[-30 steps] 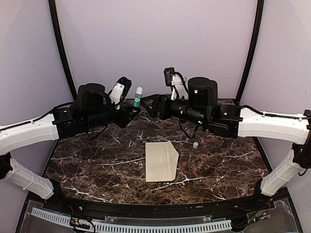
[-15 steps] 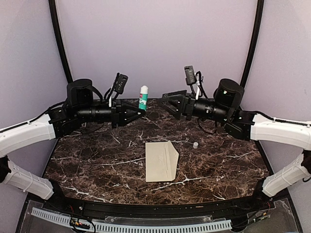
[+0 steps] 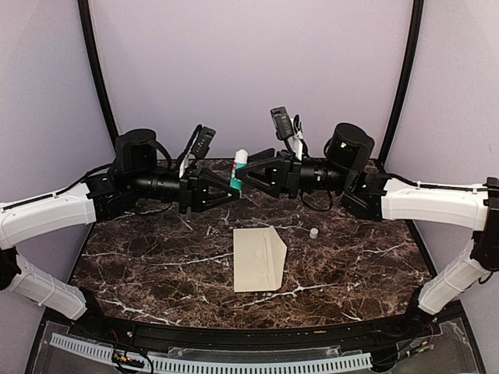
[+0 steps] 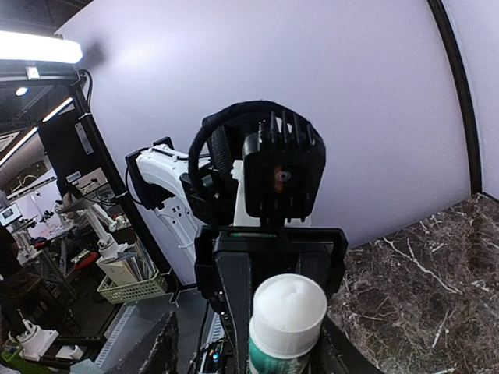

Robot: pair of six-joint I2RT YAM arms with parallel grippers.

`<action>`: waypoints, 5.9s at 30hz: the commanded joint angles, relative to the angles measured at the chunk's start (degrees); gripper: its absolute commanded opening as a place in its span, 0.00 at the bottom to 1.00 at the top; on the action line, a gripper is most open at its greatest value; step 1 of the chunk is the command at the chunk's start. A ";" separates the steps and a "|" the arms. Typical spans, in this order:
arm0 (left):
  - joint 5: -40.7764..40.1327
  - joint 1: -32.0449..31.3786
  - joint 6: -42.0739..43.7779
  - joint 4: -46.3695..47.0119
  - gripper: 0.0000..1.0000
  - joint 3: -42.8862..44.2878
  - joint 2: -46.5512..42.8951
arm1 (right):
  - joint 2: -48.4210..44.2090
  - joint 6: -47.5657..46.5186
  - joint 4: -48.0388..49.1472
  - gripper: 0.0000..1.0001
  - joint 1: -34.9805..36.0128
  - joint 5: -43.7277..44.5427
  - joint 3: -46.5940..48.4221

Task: Place the letter into the envelope and seal it
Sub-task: Unscrew the solid glue.

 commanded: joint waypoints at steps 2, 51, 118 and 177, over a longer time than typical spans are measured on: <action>1.14 -0.18 -0.92 3.61 0.00 0.96 -0.58 | 0.54 1.19 3.77 0.44 0.76 -2.05 1.94; -22.05 -1.18 -0.63 4.48 0.00 -4.47 -5.58 | -6.44 -0.42 -1.60 0.73 3.00 24.64 -4.45; -41.55 -7.92 6.72 -4.50 0.46 -1.34 -2.86 | 5.50 -2.55 -20.99 0.00 12.75 55.77 11.47; -14.05 -5.00 -6.49 10.22 0.00 -0.75 0.05 | -3.82 2.25 4.62 0.23 -1.25 4.86 -5.80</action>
